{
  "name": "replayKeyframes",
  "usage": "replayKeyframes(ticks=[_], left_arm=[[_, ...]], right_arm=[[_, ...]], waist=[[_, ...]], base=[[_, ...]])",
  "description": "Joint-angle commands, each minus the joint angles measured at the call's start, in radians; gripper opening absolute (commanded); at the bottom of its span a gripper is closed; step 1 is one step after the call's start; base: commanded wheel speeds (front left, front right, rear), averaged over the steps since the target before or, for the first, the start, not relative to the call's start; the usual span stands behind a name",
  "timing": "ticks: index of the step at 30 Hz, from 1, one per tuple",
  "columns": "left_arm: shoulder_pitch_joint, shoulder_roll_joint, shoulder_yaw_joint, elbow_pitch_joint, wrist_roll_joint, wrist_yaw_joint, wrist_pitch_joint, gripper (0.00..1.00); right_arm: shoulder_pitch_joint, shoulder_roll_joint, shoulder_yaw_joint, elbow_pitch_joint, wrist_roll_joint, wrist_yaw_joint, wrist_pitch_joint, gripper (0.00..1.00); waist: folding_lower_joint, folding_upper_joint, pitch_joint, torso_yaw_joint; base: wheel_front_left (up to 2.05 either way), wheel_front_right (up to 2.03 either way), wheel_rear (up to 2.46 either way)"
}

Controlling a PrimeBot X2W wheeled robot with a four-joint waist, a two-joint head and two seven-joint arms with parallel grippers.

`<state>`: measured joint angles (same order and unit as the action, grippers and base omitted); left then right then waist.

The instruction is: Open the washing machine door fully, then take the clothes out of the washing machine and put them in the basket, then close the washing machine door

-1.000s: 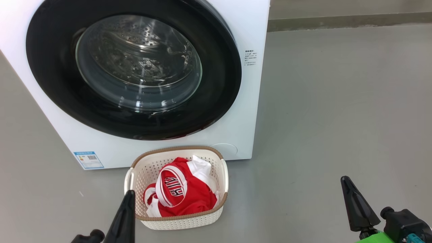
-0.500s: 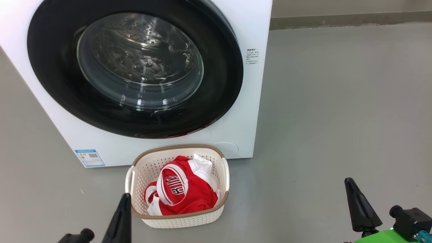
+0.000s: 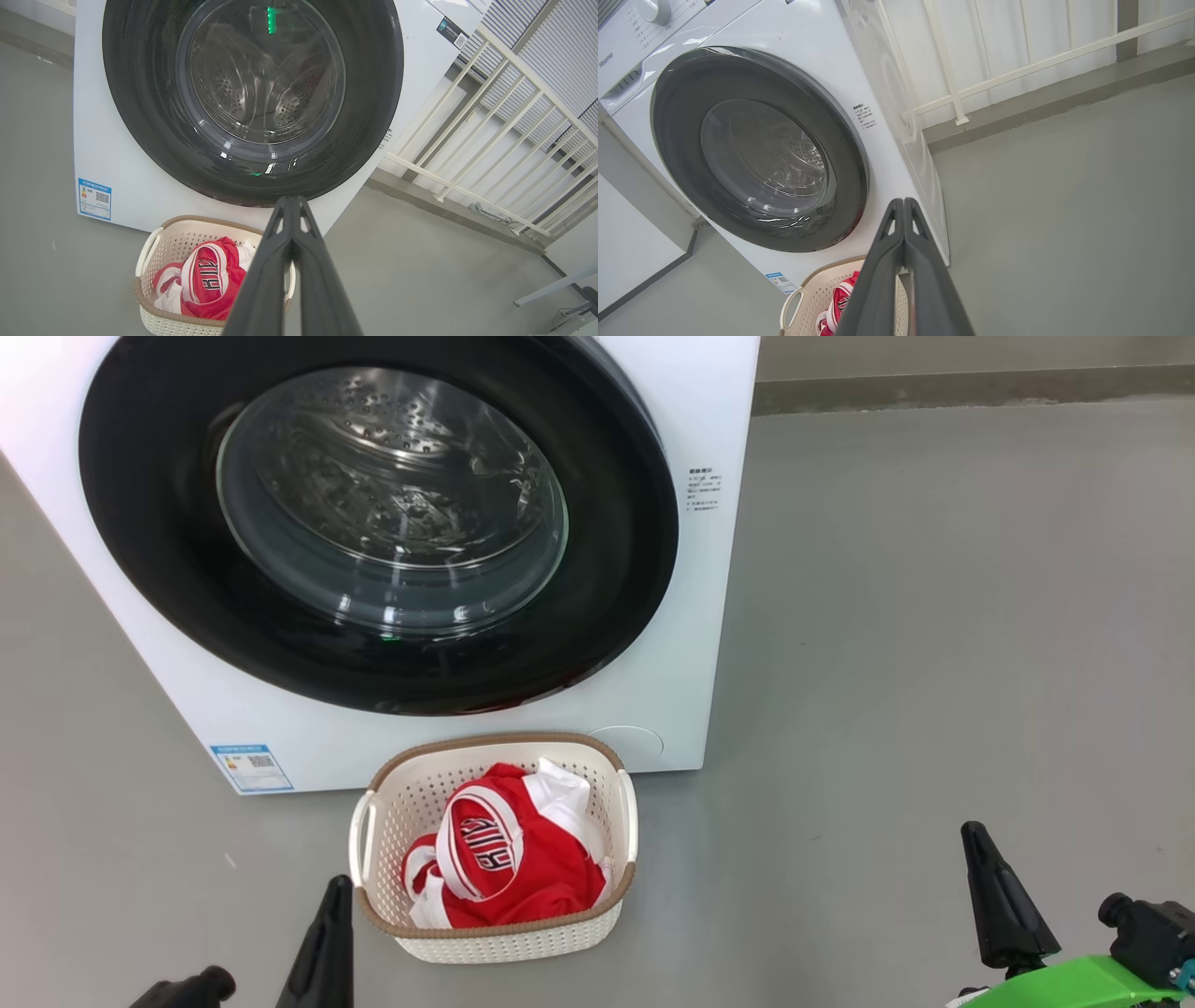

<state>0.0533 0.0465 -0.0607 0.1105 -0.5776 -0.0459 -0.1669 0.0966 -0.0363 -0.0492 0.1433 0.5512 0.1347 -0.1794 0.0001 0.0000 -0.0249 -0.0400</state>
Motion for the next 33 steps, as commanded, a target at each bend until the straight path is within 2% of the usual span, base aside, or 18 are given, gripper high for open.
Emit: replayKeyframes(ticks=[1, 33], left_arm=[[-0.048, 0.011, 0.020, -0.017, -0.033, -0.011, 0.009, 0.00], [-0.087, 0.015, 0.066, 0.035, -0.391, -0.037, 0.097, 0.00]], right_arm=[[-0.053, -0.018, 0.005, -0.020, 0.037, -0.001, 0.007, 0.00], [-0.105, -0.029, -0.003, 0.022, 0.410, -0.002, 0.093, 0.00]], waist=[[-0.0001, 0.0000, 0.001, 0.001], [-0.0001, 0.0000, 0.010, 0.015]], base=[[0.00, 0.00, 0.00], [0.00, 0.00, 0.00]])
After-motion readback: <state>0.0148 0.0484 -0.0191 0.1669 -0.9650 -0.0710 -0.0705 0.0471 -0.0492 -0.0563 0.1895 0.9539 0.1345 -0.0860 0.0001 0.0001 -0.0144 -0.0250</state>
